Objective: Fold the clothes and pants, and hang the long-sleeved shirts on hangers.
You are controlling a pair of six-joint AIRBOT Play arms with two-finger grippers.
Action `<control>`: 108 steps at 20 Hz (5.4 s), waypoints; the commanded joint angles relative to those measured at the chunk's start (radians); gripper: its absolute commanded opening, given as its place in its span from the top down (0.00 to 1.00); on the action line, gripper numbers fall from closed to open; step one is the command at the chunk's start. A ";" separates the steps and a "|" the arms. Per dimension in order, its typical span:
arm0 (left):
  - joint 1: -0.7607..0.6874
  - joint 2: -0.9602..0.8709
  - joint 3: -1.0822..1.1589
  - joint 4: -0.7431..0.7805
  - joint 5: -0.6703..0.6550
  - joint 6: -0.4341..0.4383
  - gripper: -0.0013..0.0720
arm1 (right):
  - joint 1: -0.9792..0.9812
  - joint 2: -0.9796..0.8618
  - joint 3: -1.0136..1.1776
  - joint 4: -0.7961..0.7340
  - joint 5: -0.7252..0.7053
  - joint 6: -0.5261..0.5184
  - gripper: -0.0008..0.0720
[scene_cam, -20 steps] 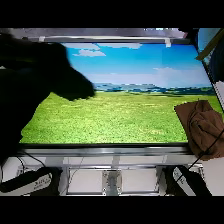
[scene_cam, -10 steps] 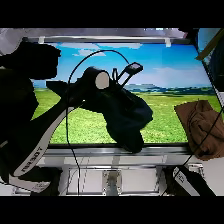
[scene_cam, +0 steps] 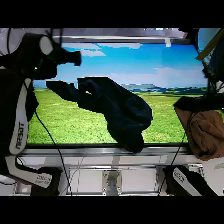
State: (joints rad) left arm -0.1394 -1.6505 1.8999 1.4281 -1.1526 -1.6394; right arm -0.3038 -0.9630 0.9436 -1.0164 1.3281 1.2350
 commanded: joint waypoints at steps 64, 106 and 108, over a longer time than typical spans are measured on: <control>0.557 0.037 0.054 -0.051 0.026 0.120 0.95 | 0.482 -0.426 -0.202 0.268 -0.162 -0.024 0.93; 0.663 0.705 -0.937 -0.045 -0.020 0.214 0.95 | -0.188 -0.225 -0.198 0.089 -0.343 -0.126 0.29; 0.663 0.705 -0.937 -0.045 -0.018 0.214 0.95 | -0.188 -0.300 -0.226 0.328 -0.382 -0.286 0.29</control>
State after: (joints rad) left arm 0.5232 -0.9459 0.9634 1.3834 -1.1774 -1.4246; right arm -0.4698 -1.2461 0.8547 -1.0058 1.0382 1.1801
